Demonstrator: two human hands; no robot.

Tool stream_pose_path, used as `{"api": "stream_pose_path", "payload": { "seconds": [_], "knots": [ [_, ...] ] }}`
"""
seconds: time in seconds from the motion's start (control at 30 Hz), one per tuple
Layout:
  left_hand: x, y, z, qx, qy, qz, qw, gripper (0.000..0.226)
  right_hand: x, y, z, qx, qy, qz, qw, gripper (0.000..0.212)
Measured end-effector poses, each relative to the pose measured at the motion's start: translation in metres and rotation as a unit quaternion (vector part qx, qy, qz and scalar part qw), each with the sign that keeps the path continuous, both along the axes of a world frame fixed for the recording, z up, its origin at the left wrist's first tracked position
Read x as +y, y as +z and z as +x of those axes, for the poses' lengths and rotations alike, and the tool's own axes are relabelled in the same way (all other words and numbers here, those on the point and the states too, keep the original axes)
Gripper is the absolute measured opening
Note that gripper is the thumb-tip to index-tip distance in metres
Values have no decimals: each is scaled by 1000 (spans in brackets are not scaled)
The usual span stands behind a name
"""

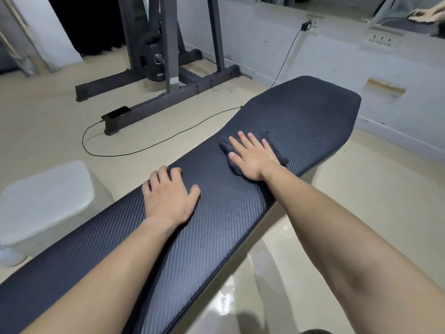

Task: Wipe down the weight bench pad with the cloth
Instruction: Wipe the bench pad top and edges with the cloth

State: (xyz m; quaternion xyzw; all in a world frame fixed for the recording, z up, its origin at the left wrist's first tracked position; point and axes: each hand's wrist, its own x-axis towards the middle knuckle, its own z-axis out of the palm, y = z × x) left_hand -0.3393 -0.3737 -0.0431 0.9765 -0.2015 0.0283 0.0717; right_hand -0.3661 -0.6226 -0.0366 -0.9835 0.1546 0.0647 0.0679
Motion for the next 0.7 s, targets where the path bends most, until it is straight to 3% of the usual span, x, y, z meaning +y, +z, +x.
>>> {"api": "stream_pose_path", "payload": {
  "seconds": [0.2, 0.43, 0.57, 0.7],
  "knots": [
    [-33, 7, 10, 27, 51, 18, 998, 65, -55, -1, -35, 19, -50, -1, 999, 61],
    [-26, 17, 13, 8, 43, 25, 999, 67, 35, -2, -85, 2, 37, -19, 999, 63],
    [-33, 23, 28, -4, 64, 70, 995, 57, 72, -2, -55, 1, 112, -6, 994, 62],
    [-51, 16, 34, 12, 89, 74, 993, 50, 52, -2, -1, 1, 133, 14, 991, 60]
  ]
}}
